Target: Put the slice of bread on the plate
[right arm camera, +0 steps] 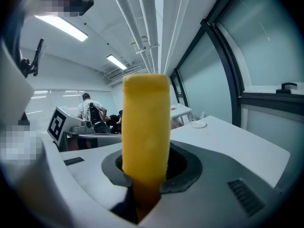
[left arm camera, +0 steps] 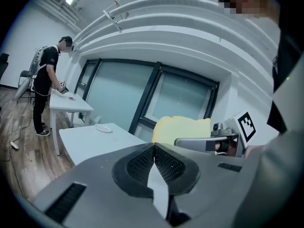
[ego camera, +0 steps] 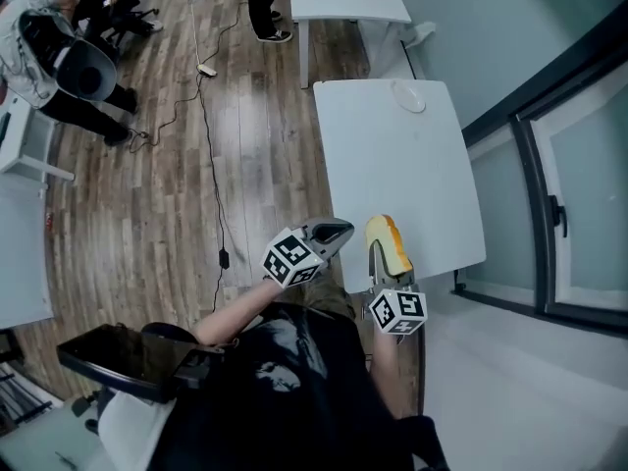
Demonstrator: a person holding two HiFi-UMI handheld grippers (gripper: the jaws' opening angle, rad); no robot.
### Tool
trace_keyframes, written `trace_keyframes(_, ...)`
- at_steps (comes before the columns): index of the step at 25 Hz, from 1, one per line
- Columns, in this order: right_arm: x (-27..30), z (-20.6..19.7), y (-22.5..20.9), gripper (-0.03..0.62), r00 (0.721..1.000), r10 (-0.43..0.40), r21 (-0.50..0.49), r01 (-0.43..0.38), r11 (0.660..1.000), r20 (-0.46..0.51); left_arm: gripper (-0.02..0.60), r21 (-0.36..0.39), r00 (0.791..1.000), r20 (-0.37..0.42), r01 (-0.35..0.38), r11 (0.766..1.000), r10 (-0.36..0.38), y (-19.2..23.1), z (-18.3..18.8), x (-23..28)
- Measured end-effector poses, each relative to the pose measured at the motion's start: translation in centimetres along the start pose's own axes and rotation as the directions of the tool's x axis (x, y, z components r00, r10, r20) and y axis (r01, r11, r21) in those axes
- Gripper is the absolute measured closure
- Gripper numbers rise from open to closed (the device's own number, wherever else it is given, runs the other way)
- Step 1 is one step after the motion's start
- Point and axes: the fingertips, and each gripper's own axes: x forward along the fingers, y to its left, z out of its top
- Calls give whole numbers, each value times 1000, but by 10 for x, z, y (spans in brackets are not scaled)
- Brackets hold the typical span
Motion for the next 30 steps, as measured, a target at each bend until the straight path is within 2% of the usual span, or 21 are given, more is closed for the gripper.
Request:
trace_keyframes(10,92,28,-77,497,1000,-30,33,30,999,10,575,3,998,-35,58,998,-58,82,33,96)
trace_keyframes(14,123,33,-113,497,999,-35,18,35,999,-10,575,9,995,-91,41,999,-41,111,28,138)
trace_keyframes(22,195,45,-170,497,996,-28,-85,20,996,-82,575,-3,991,-135,-3,1000,3,176,31,201)
trace_keyframes(27,246,55,-201,497,993,-46,-143,31,989,-105,575,-23,988,-155,-6,1000,3,220,32,237)
trace_keyframes(30,281,55,-219,497,987,-86,-200,58,978,-136,575,-32,985,-171,21,999,-26,246,29,255)
